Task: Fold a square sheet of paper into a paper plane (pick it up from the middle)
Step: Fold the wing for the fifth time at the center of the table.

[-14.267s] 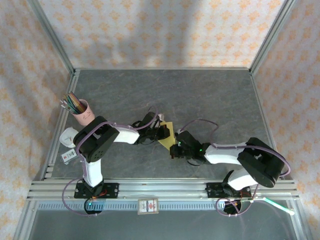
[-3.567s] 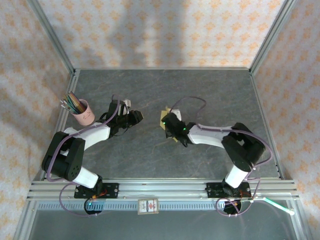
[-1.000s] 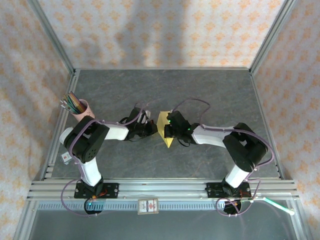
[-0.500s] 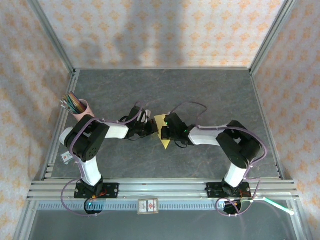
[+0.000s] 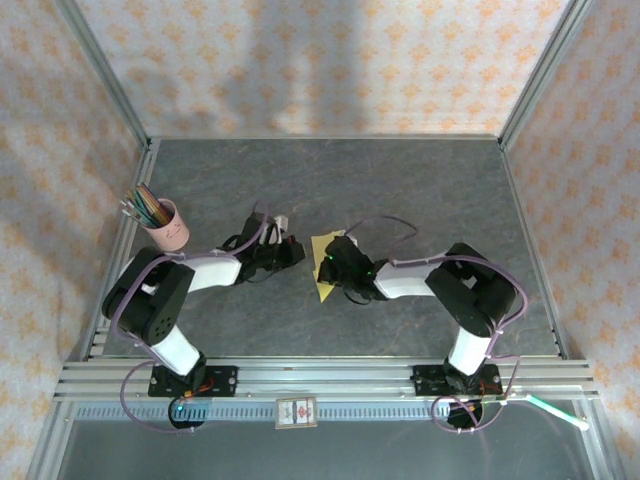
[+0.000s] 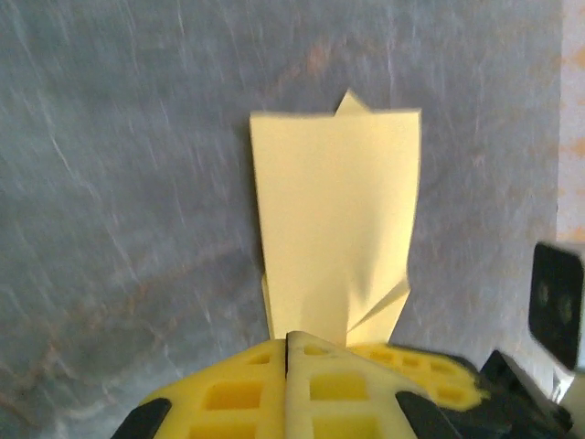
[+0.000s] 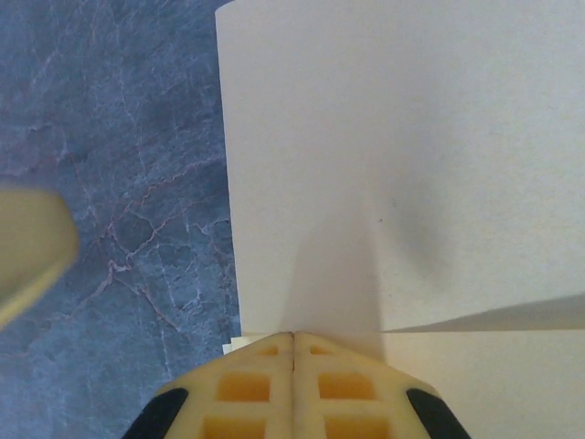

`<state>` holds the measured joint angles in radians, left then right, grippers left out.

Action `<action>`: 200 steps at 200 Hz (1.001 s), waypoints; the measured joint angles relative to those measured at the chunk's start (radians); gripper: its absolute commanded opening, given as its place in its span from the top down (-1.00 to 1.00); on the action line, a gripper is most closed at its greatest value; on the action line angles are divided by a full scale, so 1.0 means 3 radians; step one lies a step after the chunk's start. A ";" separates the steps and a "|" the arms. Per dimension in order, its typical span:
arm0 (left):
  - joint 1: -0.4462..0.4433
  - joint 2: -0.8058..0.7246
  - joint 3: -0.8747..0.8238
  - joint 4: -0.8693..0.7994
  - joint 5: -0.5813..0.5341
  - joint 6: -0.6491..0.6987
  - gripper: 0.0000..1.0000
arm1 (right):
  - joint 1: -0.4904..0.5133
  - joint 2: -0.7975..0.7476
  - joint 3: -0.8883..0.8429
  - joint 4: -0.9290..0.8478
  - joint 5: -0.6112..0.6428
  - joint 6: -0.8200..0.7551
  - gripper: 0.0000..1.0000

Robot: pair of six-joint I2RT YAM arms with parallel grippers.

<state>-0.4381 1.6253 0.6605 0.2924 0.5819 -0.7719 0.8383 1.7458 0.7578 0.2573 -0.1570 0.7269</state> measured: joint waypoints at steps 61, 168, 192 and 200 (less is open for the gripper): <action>-0.0399 -0.0220 -0.0615 0.0553 0.0223 -0.0601 1.00 | 0.0028 -0.0095 -0.0270 0.0345 0.0081 0.0655 0.96; -0.0591 0.0315 -0.0524 0.1066 0.0229 -0.0898 1.00 | 0.0033 -0.0121 -0.0352 0.0519 0.0113 0.0958 0.90; -0.0591 0.0319 -0.0483 0.0974 0.0215 -0.0801 1.00 | 0.0017 -0.0229 -0.0345 0.0490 0.0109 0.0816 0.83; -0.0591 0.0319 -0.0462 0.0927 0.0216 -0.0759 1.00 | -0.0005 -0.0289 -0.0341 0.0467 0.0090 0.0736 0.79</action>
<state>-0.6155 1.7210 0.5220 0.5705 0.6468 -0.9997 0.8368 1.6592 0.6556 0.3973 -0.1299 0.9478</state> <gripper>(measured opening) 0.062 0.082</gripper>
